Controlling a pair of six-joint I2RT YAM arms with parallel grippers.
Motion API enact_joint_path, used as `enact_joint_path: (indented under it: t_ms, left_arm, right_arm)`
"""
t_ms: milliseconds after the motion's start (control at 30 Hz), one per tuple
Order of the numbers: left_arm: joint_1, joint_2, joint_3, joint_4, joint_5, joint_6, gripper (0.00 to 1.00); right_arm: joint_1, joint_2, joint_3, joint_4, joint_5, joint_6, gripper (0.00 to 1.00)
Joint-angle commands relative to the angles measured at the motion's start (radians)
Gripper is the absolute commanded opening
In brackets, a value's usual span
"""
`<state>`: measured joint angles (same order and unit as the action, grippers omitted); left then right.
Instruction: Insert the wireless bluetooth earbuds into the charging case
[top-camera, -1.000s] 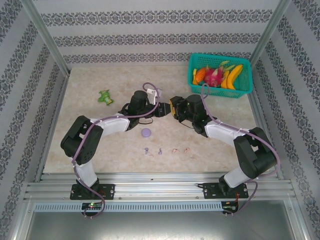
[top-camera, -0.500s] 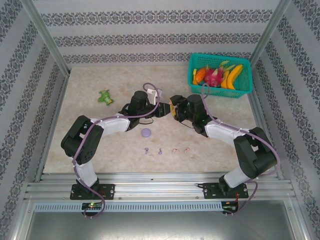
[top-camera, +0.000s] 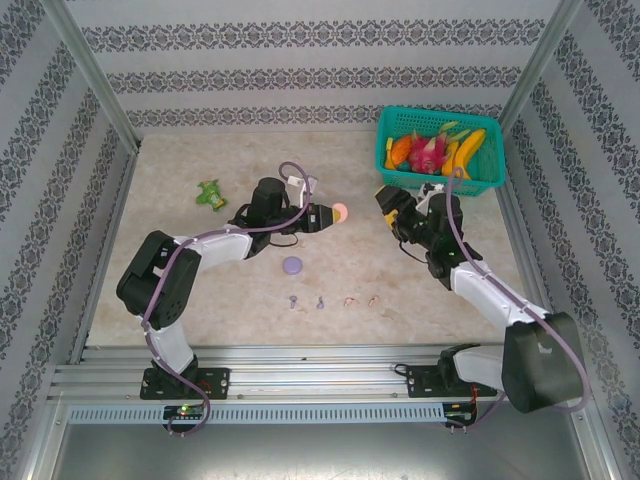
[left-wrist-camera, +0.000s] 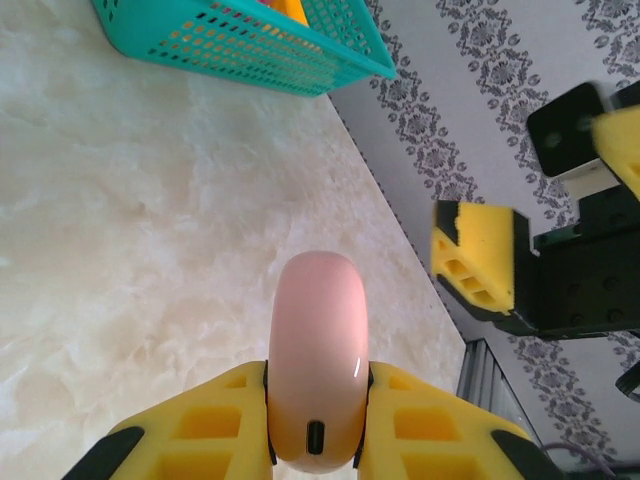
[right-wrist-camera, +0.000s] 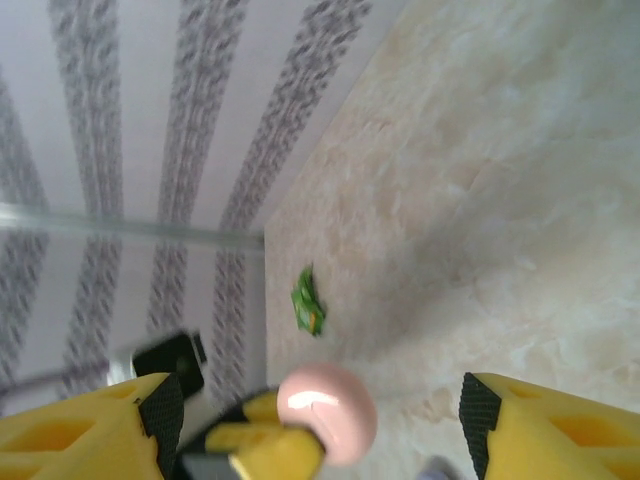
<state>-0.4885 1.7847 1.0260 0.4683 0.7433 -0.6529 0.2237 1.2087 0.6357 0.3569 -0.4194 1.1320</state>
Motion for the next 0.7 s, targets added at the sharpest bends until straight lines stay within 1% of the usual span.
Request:
enact_joint_path:
  t_ms: [0, 167, 433, 667]
  left_arm:
    - [0.005, -0.039, 0.041, -0.051, 0.080, 0.042, 0.00]
    - [0.005, -0.039, 0.055, -0.056, 0.095, 0.037, 0.00]
    - [0.005, -0.045, 0.055, -0.046, 0.096, 0.025, 0.00]
    - [0.003, -0.058, 0.055, -0.040, 0.107, 0.022, 0.00]
  right_arm:
    - [0.008, -0.038, -0.006, -0.039, -0.136, -0.301, 0.74]
    - [0.037, 0.001, 0.023, -0.026, -0.201, -0.360, 0.73]
    - [0.102, 0.095, 0.057, -0.012, -0.188, -0.377, 0.70]
    - [0.105, 0.157, 0.060, 0.007, -0.161, -0.375, 0.67]
